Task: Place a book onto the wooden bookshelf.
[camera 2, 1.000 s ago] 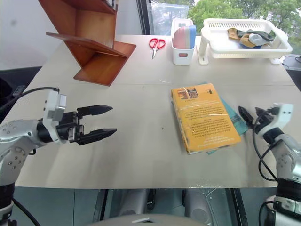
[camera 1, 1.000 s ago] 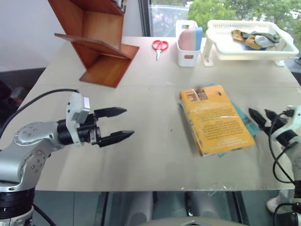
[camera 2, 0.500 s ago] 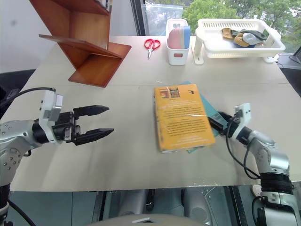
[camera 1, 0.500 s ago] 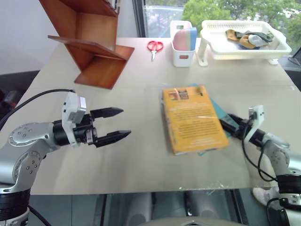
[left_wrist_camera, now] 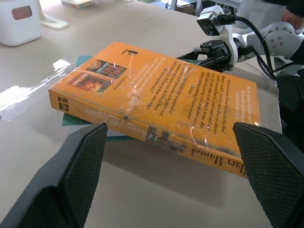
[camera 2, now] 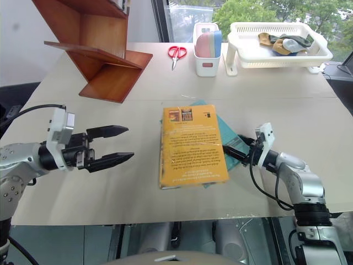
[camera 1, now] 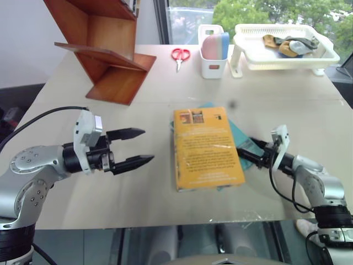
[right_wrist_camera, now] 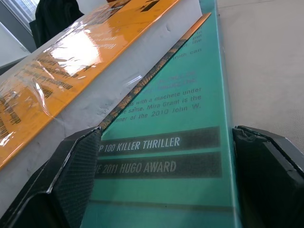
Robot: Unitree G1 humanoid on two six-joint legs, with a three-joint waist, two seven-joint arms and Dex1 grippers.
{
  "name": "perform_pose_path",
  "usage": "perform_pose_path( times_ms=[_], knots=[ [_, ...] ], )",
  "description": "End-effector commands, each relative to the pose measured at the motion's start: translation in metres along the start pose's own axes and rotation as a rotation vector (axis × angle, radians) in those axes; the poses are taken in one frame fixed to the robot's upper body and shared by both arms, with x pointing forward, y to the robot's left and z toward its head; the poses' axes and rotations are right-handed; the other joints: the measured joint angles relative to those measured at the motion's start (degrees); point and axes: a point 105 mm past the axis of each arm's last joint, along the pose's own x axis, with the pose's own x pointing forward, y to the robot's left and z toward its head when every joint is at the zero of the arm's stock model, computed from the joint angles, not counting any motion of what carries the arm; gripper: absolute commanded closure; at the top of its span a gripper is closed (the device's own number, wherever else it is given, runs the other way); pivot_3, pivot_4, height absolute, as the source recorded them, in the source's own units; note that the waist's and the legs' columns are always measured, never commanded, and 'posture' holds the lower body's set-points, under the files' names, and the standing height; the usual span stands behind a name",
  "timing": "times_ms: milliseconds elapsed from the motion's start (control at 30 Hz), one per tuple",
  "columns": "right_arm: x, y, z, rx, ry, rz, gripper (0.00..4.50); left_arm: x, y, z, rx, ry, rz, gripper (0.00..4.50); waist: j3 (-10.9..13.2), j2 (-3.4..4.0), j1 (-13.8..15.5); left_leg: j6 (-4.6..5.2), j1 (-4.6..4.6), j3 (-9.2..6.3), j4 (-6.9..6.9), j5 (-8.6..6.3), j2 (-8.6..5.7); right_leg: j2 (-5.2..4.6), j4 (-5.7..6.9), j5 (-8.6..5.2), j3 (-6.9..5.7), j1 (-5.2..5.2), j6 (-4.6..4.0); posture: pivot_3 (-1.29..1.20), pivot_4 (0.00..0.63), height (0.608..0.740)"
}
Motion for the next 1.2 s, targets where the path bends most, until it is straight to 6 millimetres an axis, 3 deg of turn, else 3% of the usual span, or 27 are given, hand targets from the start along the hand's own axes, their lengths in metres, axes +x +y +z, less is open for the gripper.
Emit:
perform_pose_path(
  times_ms=[33, 367, 433, 533, 633, 800, 967, 1167, 1200],
  knots=[
    [-0.003, 0.0, -0.001, 0.019, -0.006, -0.007, 0.0, -0.001, -0.001, 0.005, 0.002, -0.014, 0.028, 0.05, 0.0, 0.0, 0.0, 0.0, 0.0, 0.01, 0.0, 0.0, 0.0, 0.0, 0.0, 0.0, 0.01, 0.0, 0.0, 0.0, 0.15, 0.74],
    [-0.058, 0.014, 0.033, -0.134, -0.07, 0.043, 0.0, 0.014, 0.014, -0.027, -0.37, -0.058, 0.181, 0.05, 0.1, -0.01, 0.9, 0.0, -0.11, -0.06, 0.01, 0.0, -0.07, -0.09, -0.02, 0.01, -0.05, -0.04, 0.02, 0.0, 0.15, 0.74],
    [-0.075, 0.018, 0.036, -0.169, -0.035, 0.048, 0.0, 0.024, 0.009, -0.029, -0.479, -0.097, 0.161, 0.05, 0.1, 0.04, 1.0, 0.0, -0.11, -0.07, 0.01, 0.0, -0.08, -0.09, -0.02, 0.0, -0.05, -0.03, 0.02, 0.0, 0.15, 0.74],
    [-0.103, 0.031, 0.048, -0.217, 0.004, 0.098, 0.0, 0.043, -0.015, -0.037, -0.662, -0.14, 0.036, 0.05, 0.1, 0.04, 1.6, 0.01, -0.15, -0.08, 0.03, -0.01, -0.15, -0.16, -0.04, 0.0, -0.05, -0.03, 0.03, 0.0, 0.15, 0.74],
    [-0.116, 0.045, 0.056, -0.196, 0.053, 0.126, 0.0, 0.054, -0.025, -0.043, -0.776, -0.165, -0.021, 0.05, 0.1, -0.04, 1.5, 0.01, -0.18, -0.16, 0.05, 0.0, -0.14, -0.13, -0.05, 0.0, -0.09, -0.03, 0.03, 0.0, 0.15, 0.74],
    [-0.12, 0.068, 0.072, -0.222, 0.086, 0.169, 0.0, 0.078, -0.013, -0.062, -0.922, -0.158, 0.029, 0.05, 0.0, -0.01, 1.8, -0.01, -0.09, -0.18, 0.1, 0.02, -0.13, -0.04, 0.03, 0.0, -0.08, 0.04, 0.02, 0.0, 0.15, 0.74],
    [-0.118, 0.081, 0.076, -0.254, 0.093, 0.193, 0.0, 0.097, -0.013, -0.066, -0.953, -0.123, -0.004, 0.05, 0.0, -0.12, 1.8, 0.0, -0.22, -0.23, 0.18, 0.01, -0.31, -0.09, -0.04, 0.01, -0.08, 0.03, 0.04, 0.0, 0.15, 0.74],
    [-0.115, 0.083, 0.078, -0.272, 0.089, 0.181, 0.0, 0.112, 0.001, -0.067, -1.015, -0.146, -0.023, 0.05, 0.0, -0.11, 1.9, 0.0, -0.25, -0.33, 0.18, 0.01, -0.45, -0.1, -0.04, 0.0, -0.17, 0.03, 0.04, 0.0, 0.15, 0.74],
    [-0.115, 0.083, 0.077, -0.273, 0.092, 0.177, 0.0, 0.111, 0.002, -0.065, -1.025, -0.157, -0.029, 0.56, 0.0, -0.11, 1.9, 0.0, -0.25, -0.33, 0.18, 0.02, -0.45, -0.1, -0.04, 0.0, -0.18, 0.03, 0.04, 0.0, 0.15, 0.74]
  ],
)
